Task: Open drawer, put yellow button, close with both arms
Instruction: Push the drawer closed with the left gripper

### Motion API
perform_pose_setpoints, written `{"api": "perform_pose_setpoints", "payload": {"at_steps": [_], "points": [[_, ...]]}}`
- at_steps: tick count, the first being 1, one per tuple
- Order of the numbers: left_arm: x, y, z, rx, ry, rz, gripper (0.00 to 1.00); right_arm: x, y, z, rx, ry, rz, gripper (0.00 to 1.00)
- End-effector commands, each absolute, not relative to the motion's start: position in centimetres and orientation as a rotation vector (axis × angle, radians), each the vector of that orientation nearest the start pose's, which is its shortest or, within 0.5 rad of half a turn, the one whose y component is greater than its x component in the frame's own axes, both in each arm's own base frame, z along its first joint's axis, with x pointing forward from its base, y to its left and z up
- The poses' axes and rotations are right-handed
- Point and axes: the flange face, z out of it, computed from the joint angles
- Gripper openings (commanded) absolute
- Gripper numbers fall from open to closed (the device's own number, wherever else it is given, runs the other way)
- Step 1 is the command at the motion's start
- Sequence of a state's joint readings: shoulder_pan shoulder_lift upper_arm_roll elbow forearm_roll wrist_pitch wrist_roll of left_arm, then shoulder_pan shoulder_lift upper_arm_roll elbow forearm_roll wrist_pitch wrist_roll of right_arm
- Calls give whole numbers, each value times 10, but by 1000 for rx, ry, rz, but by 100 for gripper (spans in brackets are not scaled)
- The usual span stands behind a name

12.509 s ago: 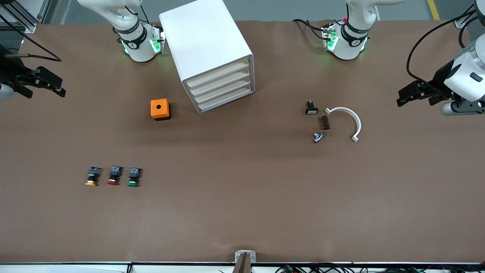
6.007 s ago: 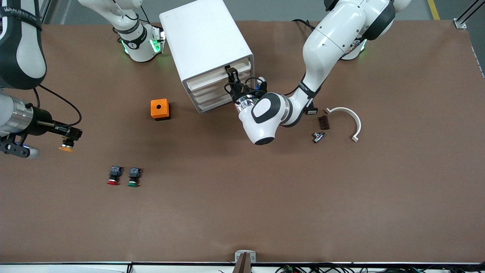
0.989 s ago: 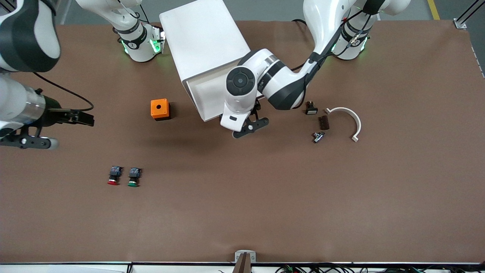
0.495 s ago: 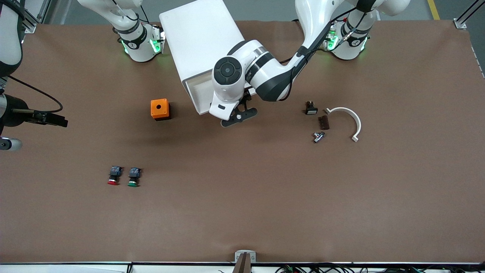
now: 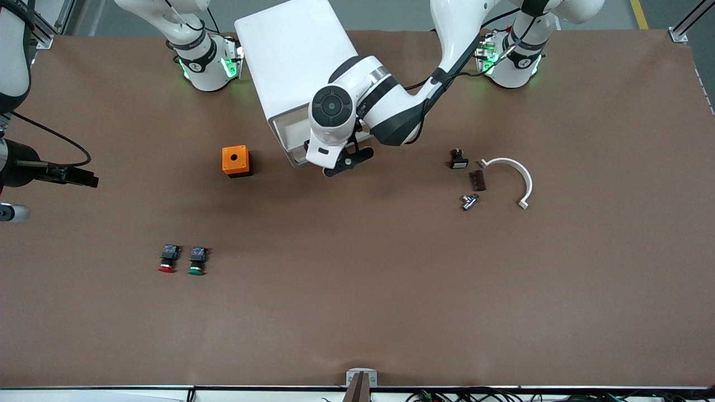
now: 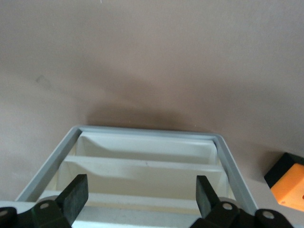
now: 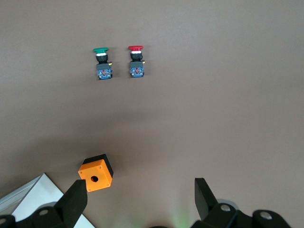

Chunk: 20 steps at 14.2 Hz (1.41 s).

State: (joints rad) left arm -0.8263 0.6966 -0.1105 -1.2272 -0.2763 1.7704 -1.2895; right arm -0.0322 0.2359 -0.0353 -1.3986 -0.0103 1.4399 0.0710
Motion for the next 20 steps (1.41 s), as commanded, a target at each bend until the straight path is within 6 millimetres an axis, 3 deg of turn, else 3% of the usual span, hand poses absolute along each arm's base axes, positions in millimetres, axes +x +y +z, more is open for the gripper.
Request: {"api": "perform_pose_setpoints", "payload": {"at_steps": [1, 4, 8, 12, 20], "points": [[416, -592, 363, -3007, -729, 684, 100, 608, -44, 567, -3148, 246, 281, 100], [411, -595, 362, -2993, -752, 778, 100, 608, -51, 574, -3140, 250, 262, 100], [402, -599, 356, -2972, -771, 866, 100, 608, -32, 577, -3144, 248, 239, 100], [388, -602, 343, -2940, -761, 912, 100, 604, -28, 590, -3139, 242, 188, 100], [378, -605, 335, -2926, -745, 926, 100, 580, -7, 610, -3143, 186, 89, 100]]}}
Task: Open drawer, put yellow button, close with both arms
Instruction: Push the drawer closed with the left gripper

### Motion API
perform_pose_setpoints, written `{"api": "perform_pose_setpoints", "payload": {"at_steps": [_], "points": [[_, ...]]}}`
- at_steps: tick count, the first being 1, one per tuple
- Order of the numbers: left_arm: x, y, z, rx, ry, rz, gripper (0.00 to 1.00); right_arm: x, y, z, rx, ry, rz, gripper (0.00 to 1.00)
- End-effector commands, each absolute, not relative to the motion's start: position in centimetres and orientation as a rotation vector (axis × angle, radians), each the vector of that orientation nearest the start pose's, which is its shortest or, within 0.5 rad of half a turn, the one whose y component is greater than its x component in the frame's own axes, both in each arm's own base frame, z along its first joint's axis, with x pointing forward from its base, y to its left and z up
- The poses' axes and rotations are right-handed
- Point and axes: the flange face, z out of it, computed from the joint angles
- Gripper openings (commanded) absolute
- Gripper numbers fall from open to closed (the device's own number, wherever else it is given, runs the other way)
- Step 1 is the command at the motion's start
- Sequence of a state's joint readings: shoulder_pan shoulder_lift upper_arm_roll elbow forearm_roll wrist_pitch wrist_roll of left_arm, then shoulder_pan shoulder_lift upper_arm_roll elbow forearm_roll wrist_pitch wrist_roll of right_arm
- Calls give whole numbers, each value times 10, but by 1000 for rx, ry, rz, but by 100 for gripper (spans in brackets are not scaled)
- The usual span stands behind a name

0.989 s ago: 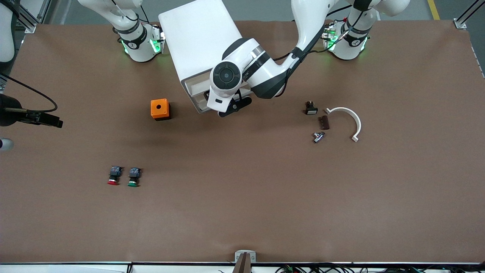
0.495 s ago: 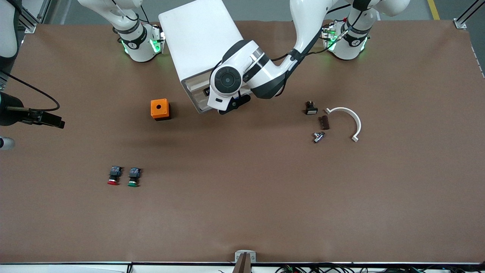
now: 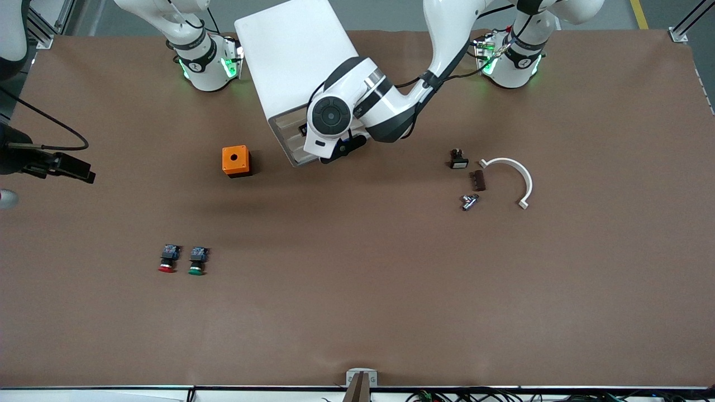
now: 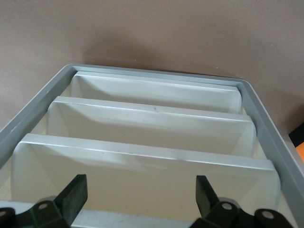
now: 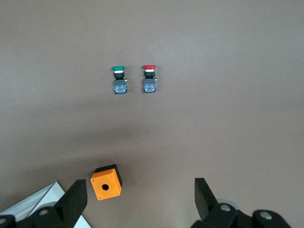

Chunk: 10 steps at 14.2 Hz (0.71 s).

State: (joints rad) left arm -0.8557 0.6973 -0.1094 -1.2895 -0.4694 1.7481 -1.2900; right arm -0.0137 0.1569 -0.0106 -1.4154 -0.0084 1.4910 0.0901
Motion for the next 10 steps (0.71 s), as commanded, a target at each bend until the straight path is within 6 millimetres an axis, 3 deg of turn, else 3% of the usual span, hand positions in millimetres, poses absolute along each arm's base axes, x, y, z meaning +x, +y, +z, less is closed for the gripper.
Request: {"api": "perform_pose_setpoints", "payload": {"at_steps": [1, 7, 10], "points": [[378, -605, 338, -2930, -744, 924, 100, 578, -2, 616, -3142, 174, 75, 100], [397, -591, 353, -2942, -795, 826, 100, 558, -1, 640, -3141, 169, 5, 100], [424, -569, 377, -2959, -863, 739, 100, 535, -1, 643, -3139, 166, -17, 100]]}}
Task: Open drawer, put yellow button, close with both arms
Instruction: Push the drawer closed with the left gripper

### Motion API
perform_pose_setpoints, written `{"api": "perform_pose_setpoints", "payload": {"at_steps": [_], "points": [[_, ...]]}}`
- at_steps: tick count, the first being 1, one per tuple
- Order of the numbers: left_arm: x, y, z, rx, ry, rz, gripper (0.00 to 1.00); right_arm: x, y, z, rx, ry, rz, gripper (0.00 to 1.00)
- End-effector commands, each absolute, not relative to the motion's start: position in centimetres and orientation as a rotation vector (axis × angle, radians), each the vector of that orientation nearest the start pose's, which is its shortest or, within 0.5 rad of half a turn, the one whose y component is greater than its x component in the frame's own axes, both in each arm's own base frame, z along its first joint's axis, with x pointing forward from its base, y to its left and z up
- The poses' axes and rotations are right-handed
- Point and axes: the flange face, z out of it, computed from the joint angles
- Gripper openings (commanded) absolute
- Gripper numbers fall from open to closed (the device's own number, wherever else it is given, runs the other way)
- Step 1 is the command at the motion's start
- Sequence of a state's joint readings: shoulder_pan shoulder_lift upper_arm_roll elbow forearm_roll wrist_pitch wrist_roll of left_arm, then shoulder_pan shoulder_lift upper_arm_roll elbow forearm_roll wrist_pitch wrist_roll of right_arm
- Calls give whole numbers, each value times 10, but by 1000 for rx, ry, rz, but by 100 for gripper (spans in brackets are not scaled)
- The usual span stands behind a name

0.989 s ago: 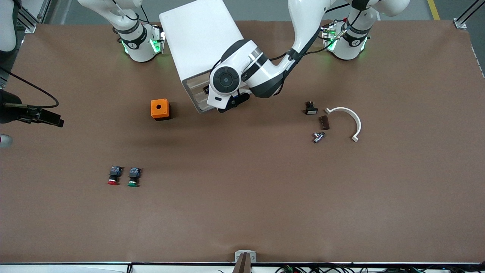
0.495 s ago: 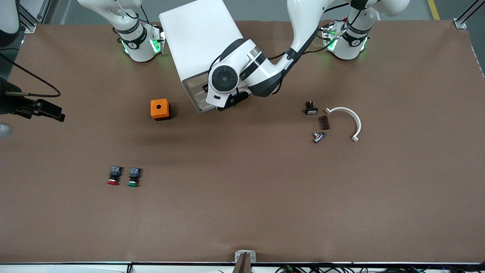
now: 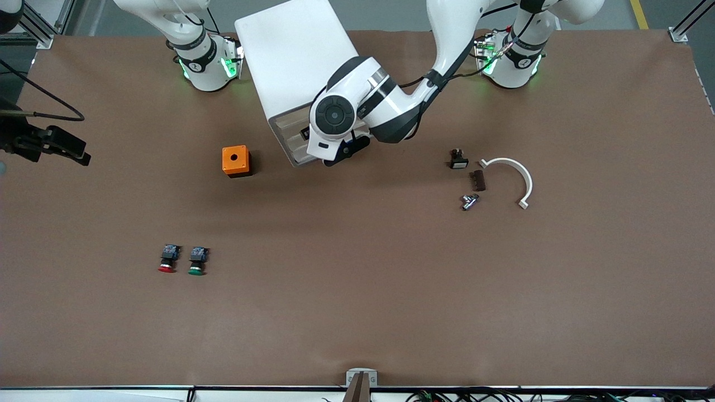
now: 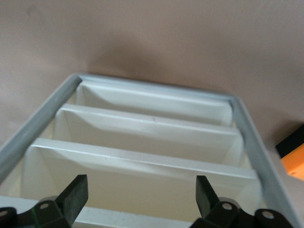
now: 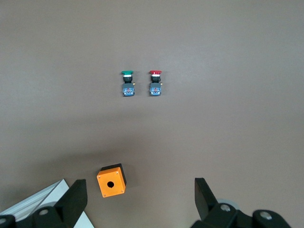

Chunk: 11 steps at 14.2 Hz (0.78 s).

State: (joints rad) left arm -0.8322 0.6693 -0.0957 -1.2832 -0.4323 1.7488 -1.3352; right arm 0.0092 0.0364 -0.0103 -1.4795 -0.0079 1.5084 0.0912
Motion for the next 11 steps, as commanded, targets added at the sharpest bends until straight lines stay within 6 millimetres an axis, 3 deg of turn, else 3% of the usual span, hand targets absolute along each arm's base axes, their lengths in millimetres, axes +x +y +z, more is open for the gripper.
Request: {"api": "perform_pose_setpoints", "payload": {"at_steps": [1, 3, 7, 11], "points": [[428, -562, 394, -2974, -852, 695, 100, 527, -1, 640, -3138, 169, -38, 100], [456, -529, 422, -2981, -887, 665, 100, 519, -2, 638, -3136, 161, -63, 100], [492, -469, 486, -3073, -845, 605, 100, 512, -2, 646, -3137, 147, -68, 100], [510, -400, 546, -3142, -692, 532, 100, 512, -2, 645, -3137, 144, -65, 100]]}}
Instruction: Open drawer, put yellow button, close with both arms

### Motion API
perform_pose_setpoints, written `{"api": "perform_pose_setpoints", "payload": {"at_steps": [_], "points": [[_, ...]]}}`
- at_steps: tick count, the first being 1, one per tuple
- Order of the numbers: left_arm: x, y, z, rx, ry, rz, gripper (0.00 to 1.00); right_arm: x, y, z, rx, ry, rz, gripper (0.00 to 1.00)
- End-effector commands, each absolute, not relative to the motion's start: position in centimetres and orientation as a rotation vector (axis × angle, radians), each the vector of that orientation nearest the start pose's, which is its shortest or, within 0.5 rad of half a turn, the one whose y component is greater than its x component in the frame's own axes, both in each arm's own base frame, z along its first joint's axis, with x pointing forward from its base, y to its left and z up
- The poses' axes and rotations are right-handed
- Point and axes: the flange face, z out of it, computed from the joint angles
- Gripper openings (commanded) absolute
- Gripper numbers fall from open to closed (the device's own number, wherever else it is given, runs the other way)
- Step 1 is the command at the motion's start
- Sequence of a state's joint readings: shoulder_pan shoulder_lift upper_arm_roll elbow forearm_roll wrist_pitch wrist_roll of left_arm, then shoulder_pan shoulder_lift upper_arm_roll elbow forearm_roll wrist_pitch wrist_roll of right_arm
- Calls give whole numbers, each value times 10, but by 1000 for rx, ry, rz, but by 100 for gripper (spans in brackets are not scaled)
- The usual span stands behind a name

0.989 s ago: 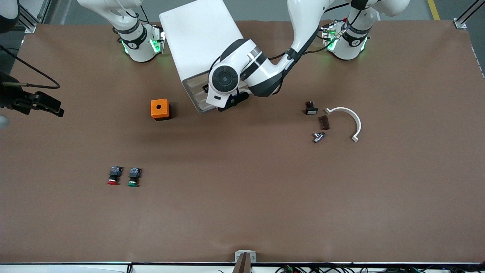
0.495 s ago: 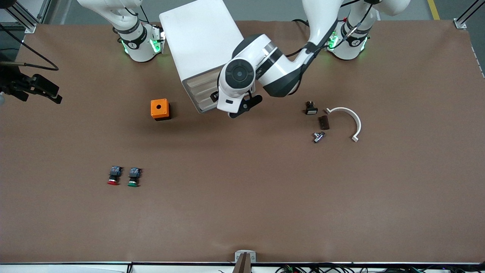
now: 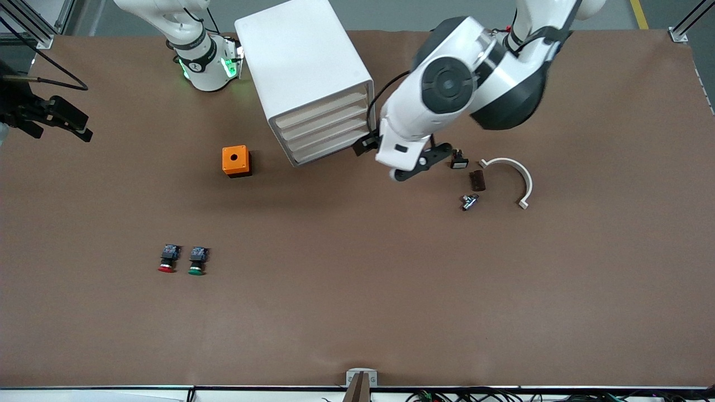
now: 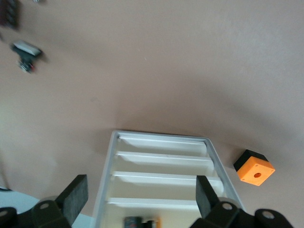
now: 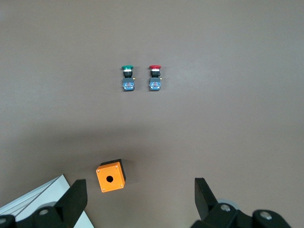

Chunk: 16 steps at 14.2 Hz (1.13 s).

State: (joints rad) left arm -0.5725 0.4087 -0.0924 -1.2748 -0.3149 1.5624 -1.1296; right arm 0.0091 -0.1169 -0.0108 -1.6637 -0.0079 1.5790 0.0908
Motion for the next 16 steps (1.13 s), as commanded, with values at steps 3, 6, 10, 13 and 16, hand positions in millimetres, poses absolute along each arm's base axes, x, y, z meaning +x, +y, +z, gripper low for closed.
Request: {"api": "perform_pose_setpoints", "payload": {"at_steps": [3, 6, 10, 13, 16], "points": [[524, -343, 574, -3167, -615, 530, 100, 512, -5, 646, -3142, 63, -70, 100], [529, -291, 601, -3192, -538, 530, 100, 512, -8, 646, -3142, 7, -67, 100], [521, -237, 628, -3168, -406, 484, 100, 511, -5, 645, -3109, 16, -55, 100], [517, -190, 645, -3199, -351, 464, 100, 511, -5, 646, -3091, 23, -48, 100], [502, -155, 638, -3170, -282, 463, 100, 510, -4, 645, -3091, 27, -31, 100]]}}
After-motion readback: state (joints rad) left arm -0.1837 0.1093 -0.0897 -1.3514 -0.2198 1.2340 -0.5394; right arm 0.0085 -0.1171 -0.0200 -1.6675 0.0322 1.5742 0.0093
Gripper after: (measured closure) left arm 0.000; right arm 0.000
